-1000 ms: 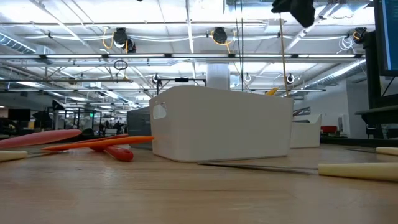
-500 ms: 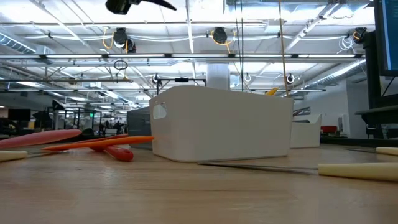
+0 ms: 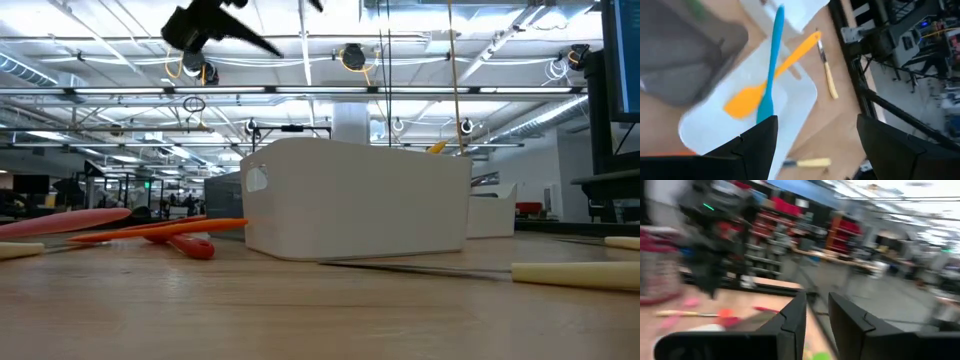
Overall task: Pick & Place Kitchen Items
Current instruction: Put the pink spatula into the bottom white bin
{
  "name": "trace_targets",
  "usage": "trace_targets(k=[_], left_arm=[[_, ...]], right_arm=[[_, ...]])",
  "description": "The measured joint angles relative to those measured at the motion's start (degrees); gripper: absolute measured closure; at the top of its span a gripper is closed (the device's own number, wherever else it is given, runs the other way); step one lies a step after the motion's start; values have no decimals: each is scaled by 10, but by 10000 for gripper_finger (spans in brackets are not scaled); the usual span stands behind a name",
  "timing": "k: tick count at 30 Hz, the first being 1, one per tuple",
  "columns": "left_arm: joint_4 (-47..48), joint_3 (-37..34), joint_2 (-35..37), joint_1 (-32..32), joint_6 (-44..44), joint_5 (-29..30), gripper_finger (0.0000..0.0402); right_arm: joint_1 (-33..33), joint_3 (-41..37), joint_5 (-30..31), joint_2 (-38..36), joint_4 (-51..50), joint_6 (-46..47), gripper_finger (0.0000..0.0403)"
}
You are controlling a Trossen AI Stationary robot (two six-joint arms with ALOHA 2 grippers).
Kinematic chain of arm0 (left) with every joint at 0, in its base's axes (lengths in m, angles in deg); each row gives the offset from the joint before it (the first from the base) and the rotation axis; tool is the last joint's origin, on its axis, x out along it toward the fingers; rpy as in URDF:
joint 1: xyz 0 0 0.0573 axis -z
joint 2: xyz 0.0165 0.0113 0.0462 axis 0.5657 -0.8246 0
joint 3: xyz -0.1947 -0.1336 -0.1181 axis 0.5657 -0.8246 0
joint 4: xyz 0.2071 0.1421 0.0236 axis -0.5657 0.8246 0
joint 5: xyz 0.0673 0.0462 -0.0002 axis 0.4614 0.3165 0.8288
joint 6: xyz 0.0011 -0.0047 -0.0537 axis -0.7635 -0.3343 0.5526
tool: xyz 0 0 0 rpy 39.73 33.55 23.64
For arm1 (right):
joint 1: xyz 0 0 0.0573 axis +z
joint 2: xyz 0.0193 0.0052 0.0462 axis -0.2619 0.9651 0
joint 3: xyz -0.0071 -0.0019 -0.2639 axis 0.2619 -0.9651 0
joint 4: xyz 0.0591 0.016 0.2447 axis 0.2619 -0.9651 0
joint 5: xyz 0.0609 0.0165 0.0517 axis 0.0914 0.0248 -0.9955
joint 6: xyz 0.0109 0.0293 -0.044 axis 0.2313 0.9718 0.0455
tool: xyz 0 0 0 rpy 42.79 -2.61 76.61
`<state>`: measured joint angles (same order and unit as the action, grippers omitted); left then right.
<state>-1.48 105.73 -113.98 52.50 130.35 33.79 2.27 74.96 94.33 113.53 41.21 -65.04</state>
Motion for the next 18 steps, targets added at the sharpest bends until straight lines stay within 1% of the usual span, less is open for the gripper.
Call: trace_targets(k=[2,5,9,12,15,18], left_arm=[[27,0,-5,0,43,-16,124],[67,0,-5,1,113,-30,124],[144,0,-5,5,212,-64,124],[192,0,-5,12,283,-126,124],[221,0,-5,24,306,-173,124],[220,0,-8,40,275,-178,124]], right_arm=[[0,0,-44,-14,-10,22,330],[0,0,-87,-29,-14,41,330],[0,0,-93,-43,-17,48,330],[0,0,-92,-49,-31,48,330],[0,0,-92,-49,-33,48,330],[0,0,-92,-49,-32,47,330]])
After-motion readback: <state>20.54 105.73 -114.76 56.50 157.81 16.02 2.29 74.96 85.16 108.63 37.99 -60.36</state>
